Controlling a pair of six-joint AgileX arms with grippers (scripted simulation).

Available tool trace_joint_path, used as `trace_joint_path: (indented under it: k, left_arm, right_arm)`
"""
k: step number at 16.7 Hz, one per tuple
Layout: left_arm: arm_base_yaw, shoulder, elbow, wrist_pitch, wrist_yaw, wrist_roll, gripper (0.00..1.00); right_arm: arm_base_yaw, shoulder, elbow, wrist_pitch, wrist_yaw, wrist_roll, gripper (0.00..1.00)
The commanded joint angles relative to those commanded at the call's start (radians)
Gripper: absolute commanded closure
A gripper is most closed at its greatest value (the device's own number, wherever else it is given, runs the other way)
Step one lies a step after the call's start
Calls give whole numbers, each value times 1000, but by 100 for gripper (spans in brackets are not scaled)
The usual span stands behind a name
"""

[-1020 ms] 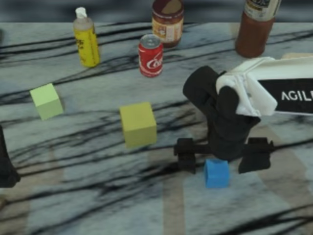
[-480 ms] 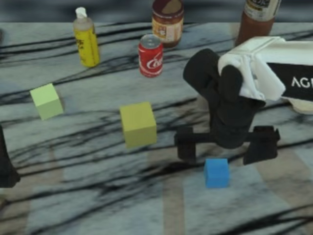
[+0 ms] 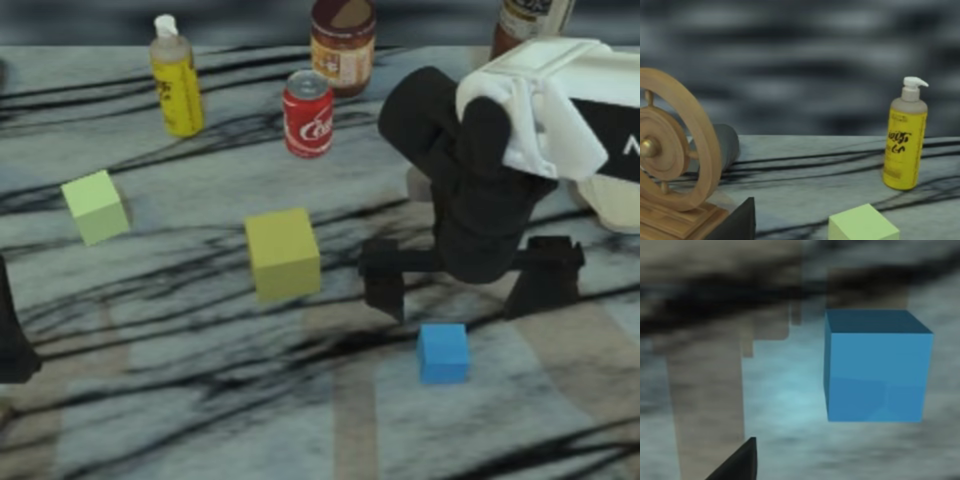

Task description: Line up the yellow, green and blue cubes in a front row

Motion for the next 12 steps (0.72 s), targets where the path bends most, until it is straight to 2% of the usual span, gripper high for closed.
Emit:
trace_joint_path:
  k: [6, 12]
  left_arm:
    - [-11, 127, 137, -88, 20, 80, 0]
    - [-47, 610, 507, -400, 66, 305, 0]
  right_arm:
    - [-2, -113, -92, 75, -3, -43, 0]
    - [-45, -463, -390, 263, -9, -168, 0]
